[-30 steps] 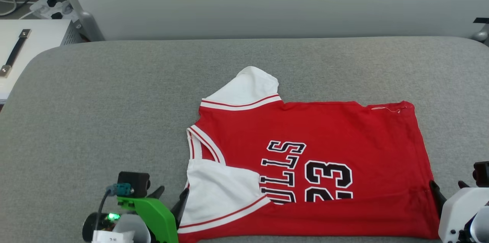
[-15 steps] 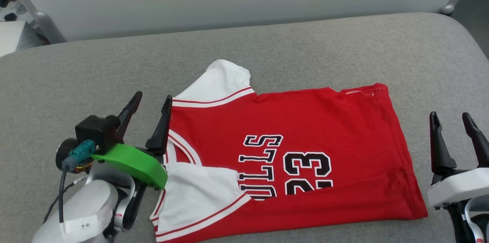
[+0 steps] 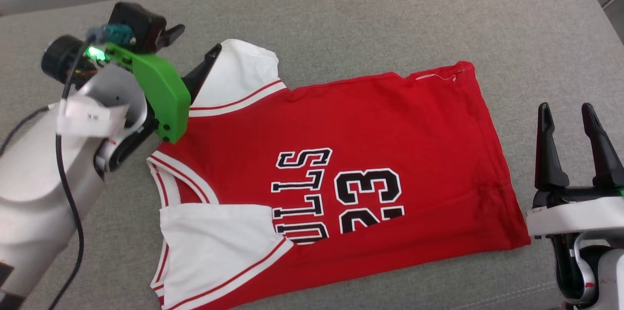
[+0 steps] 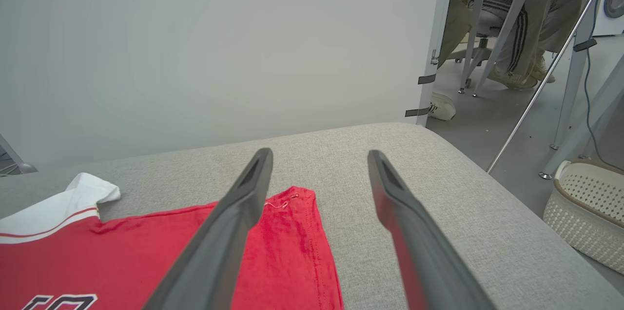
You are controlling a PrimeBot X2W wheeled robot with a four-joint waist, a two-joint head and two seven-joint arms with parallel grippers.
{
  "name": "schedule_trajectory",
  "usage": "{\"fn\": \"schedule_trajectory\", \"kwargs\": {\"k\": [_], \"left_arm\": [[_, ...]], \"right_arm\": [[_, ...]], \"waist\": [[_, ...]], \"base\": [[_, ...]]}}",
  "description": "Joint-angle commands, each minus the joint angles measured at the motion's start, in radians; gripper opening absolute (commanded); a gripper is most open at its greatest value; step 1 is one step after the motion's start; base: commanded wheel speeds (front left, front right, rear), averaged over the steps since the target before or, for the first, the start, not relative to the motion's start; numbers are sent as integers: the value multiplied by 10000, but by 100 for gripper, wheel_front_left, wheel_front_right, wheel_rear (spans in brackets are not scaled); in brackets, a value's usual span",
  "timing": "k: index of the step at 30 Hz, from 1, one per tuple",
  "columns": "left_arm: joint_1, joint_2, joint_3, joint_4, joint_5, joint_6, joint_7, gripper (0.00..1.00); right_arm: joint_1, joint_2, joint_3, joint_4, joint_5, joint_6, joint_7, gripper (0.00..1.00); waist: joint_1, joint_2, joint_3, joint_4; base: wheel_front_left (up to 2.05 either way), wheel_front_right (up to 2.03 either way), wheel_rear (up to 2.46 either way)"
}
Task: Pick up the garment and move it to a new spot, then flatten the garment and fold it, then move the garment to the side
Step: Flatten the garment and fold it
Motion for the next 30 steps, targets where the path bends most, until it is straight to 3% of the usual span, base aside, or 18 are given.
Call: {"fn": "schedule_trajectory", "kwargs": {"k": [1, 8, 20, 21, 22, 23, 26, 30], "left_arm": [[-598, -24, -134, 368, -183, -183, 498, 100], [-2524, -244, -1038, 2249, -997, -492, 3593, 100], [-3737, -137, -2289, 4426, -1428, -514, 4292, 100], [-3709, -148, -2352, 4503, -1522, -514, 4423, 79], [-3657, -168, -2439, 4557, -1666, -514, 4607, 11], [-3599, -180, -2516, 4550, -1808, -514, 4761, 0], [-3466, -171, -2653, 4428, -2248, -515, 4999, 0], [-3446, -183, -2600, 4397, -2348, -515, 4275, 0]], "right_arm": [[-241, 44, 79, -67, -54, -11, -100, 100], [-674, 142, 365, 66, -18, -11, -346, 100], [-1088, 225, 686, 723, 96, -11, -810, 100], [-1101, 227, 697, 751, 93, -11, -823, 100], [-1120, 229, 703, 784, 88, -11, -841, 100], [-1136, 230, 703, 810, 86, -11, -852, 100], [-1191, 232, 674, 905, 59, -11, -867, 100], [-1252, 151, 639, 1017, -40, -11, -800, 100]], "waist": [[0, 0, 832, -628], [0, 0, 1501, -1019], [0, 0, 2163, -1412], [0, 0, 2175, -1404], [0, 0, 2186, -1389], [0, 0, 2191, -1372], [0, 0, 2156, -1273], [0, 0, 1919, -1089]], "base": [[0, 0, 0], [0, 0, 0], [0, 0, 0], [0, 0, 0], [0, 0, 0], [0, 0, 0], [0, 0, 0], [0, 0, 0]]}}
